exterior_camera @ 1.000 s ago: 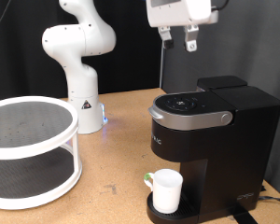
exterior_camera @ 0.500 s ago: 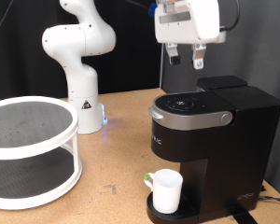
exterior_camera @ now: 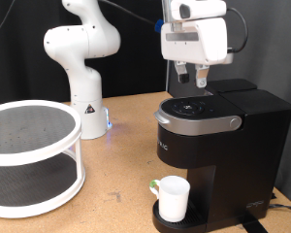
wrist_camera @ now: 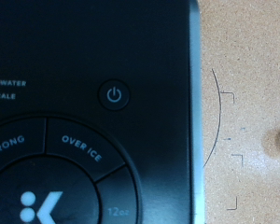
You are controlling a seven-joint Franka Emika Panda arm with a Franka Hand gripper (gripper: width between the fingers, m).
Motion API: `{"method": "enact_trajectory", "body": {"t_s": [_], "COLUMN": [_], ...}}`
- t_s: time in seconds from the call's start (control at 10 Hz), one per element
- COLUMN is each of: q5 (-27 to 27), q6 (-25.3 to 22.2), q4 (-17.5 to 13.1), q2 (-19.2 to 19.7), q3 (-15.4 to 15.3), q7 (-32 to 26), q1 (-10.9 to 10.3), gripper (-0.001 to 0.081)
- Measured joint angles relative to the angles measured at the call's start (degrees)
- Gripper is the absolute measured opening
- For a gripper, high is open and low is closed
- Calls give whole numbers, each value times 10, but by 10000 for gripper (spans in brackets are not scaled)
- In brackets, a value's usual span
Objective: Make a cup of coffee with the keurig machine
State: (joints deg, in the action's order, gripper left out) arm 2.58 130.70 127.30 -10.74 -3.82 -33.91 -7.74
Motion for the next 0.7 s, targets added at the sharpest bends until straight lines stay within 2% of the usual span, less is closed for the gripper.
{"method": "enact_trajectory", "body": {"t_s": [0.2,0.3,0.4,0.5,0.6,0.7], "q5": [-1,-2,-3,-6,-10,-15], "q6": [9,13,21,27,31,33], "q4": [13,18,23,27,29,30], "q2": [2,3,5,7,11,16], "q3": [-1,-1,-1,-1,-1,-1], "q7": [4,6,9,13,18,23], "q1": [0,0,0,1,1,1], "gripper": [395,395,211,83,83,18]}}
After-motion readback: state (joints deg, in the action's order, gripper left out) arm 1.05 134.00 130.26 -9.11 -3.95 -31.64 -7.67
